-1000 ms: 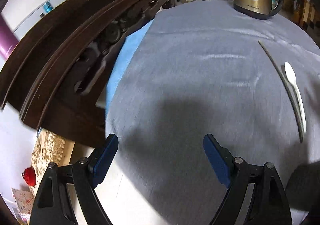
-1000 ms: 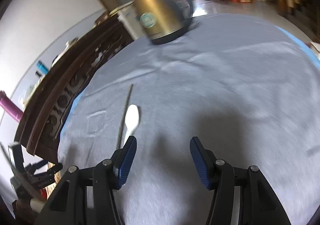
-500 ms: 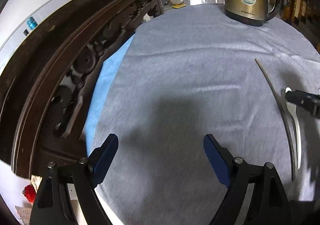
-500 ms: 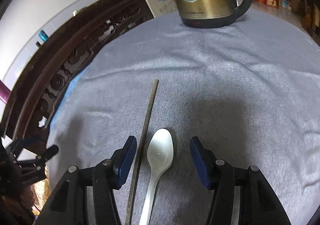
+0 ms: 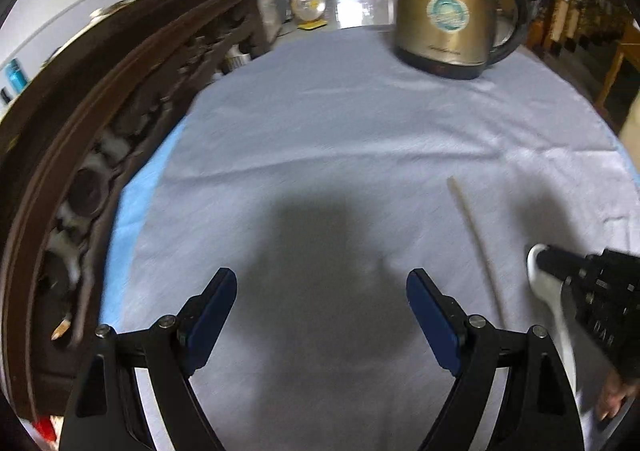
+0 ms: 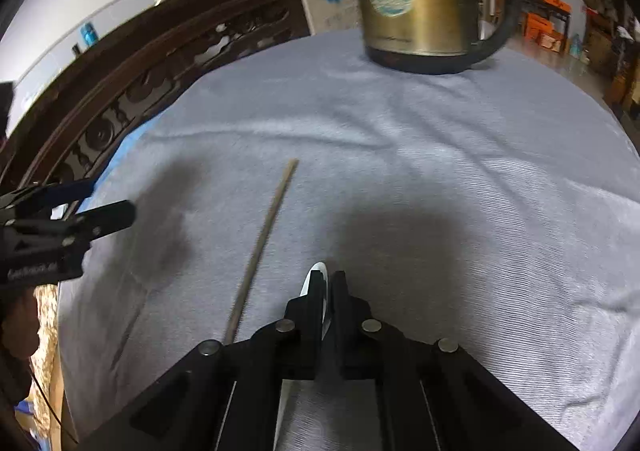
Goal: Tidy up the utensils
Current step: 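Close right gripper on the white spoon while left gripper grasps the dark chopstick, then lift the held spoon and chopstick up toward the dark cup with both grippers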
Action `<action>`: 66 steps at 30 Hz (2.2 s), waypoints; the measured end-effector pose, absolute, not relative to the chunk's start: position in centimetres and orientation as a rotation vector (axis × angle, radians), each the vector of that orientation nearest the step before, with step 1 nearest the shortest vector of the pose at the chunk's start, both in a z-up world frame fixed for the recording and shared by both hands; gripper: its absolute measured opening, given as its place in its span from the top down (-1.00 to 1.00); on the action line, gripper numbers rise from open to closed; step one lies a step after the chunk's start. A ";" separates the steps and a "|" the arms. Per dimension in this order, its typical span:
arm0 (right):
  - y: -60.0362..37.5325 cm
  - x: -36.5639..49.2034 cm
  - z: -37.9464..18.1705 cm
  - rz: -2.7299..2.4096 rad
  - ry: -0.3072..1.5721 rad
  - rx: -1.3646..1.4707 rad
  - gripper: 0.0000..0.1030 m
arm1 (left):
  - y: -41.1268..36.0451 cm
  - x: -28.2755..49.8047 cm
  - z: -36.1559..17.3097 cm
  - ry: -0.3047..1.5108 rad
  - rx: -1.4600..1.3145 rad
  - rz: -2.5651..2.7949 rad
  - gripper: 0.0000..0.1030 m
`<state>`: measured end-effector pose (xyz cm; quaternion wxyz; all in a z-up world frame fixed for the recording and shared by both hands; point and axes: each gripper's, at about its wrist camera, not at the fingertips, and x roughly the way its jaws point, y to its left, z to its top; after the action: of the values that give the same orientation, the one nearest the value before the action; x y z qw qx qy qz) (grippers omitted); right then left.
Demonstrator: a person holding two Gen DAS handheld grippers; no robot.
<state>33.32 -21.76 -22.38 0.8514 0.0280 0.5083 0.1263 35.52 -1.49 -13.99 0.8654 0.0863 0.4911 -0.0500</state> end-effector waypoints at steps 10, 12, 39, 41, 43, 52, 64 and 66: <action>-27.7 31.5 -21.7 0.182 1.012 0.180 0.91 | -8.5 39.5 -17.5 1.142 0.114 -0.278 -0.07; -28.3 31.3 -21.4 0.169 1.004 0.183 0.91 | -9.2 40.0 -18.0 1.150 0.099 -0.296 0.06; -30.3 26.7 -17.4 0.120 0.895 0.310 0.91 | -2.3 35.0 -13.3 0.960 0.040 -0.353 0.91; -30.4 25.6 -16.5 0.114 0.860 0.331 0.91 | -1.5 33.7 -11.6 0.913 0.014 -0.349 0.91; -30.5 24.3 -15.5 0.108 0.824 0.352 0.91 | -0.7 32.5 -9.9 0.862 -0.010 -0.342 0.91; -29.9 17.0 -10.7 0.026 0.645 0.359 0.91 | 4.0 24.9 -3.7 0.688 -0.132 -0.282 0.91; -25.4 7.5 -3.8 -0.001 0.339 0.277 0.91 | 6.8 15.7 0.9 0.538 -0.218 -0.303 0.91; -23.9 6.8 -3.2 -0.005 0.297 0.252 0.91 | 6.8 14.9 1.4 0.526 -0.210 -0.306 0.91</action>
<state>6.80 -23.87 -3.18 0.9811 0.1251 0.1476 -0.0023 14.85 6.76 1.42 0.9487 -0.1033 0.2582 -0.1504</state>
